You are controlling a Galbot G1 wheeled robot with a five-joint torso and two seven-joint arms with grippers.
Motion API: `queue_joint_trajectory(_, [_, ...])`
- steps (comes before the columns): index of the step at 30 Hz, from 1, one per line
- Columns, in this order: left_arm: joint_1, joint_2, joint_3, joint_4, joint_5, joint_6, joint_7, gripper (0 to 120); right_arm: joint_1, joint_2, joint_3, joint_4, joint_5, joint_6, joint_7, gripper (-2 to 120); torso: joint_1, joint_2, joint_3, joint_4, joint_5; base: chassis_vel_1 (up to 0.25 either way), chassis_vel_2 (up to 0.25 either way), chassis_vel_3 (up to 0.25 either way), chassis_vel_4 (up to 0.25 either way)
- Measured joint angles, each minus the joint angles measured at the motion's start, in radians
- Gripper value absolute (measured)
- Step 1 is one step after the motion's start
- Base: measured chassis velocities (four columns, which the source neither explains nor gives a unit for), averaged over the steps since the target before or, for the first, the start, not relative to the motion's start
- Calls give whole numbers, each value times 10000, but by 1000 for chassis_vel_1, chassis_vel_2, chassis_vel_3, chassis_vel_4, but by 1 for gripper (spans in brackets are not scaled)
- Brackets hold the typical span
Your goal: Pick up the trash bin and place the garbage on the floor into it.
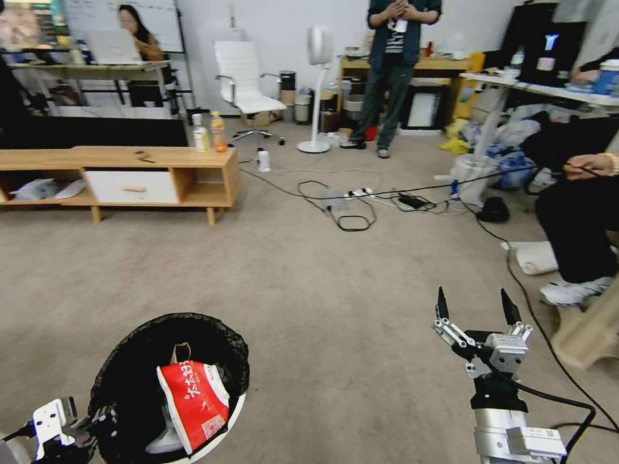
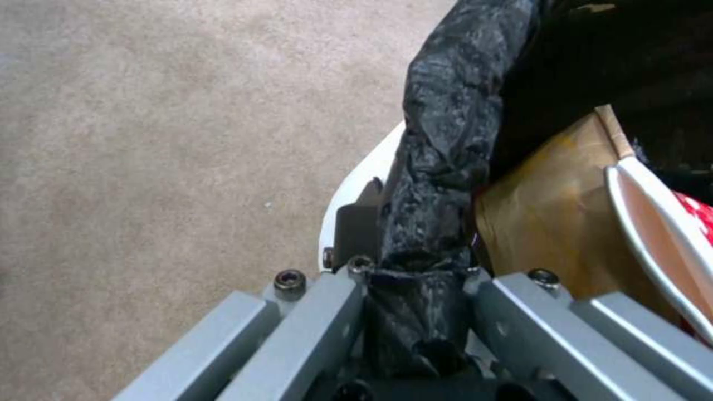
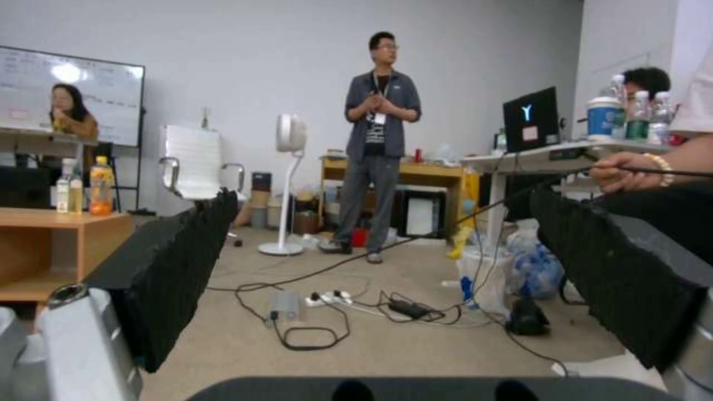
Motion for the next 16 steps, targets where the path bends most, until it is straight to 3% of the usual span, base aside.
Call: queue_joint_trajectory(16, [-43,-4,-27,47,-37,0,-17,1,105,59,-100,-203,-6,1,-29,100,0,0,0,-5,0,-13,15,12,-13])
